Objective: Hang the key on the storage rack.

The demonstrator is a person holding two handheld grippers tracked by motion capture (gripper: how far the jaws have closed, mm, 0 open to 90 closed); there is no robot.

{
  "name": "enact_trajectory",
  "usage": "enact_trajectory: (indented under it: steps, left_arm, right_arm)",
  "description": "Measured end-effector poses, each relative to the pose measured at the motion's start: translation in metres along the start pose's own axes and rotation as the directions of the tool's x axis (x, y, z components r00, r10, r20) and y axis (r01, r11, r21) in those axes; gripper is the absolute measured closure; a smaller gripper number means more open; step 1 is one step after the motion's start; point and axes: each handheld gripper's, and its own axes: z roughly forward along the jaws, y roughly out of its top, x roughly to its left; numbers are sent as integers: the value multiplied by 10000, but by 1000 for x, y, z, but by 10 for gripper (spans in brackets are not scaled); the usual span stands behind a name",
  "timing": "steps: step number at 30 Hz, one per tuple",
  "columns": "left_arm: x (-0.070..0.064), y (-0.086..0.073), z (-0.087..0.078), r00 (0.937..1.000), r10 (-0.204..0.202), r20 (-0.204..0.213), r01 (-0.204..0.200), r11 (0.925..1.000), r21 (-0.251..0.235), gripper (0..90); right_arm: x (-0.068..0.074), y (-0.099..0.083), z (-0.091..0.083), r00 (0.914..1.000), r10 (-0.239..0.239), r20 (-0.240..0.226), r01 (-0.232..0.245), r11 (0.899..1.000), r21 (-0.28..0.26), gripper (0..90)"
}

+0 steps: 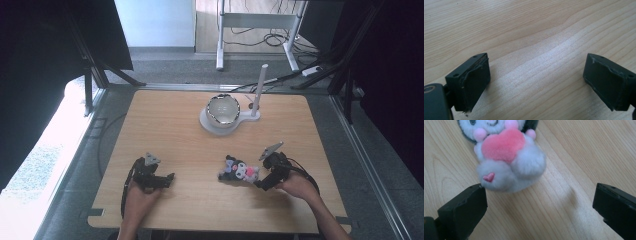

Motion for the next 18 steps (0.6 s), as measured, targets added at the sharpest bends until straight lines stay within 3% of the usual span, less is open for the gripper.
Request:
enact_trajectory:
  steps: [9, 18]
  left_arm:
    - [0, 0, 0, 10000, 4, 2, -4, 10000, 3, 72]
    - [0, 0, 0, 10000, 7, 4, -7, 10000, 5, 72]
  right_arm:
    - [0, 18, 5, 9996, -278, -101, 282, 9985, 465, 0]
    - [4, 37, 15, 9940, -1013, -405, 1050, 9890, 1040, 0]
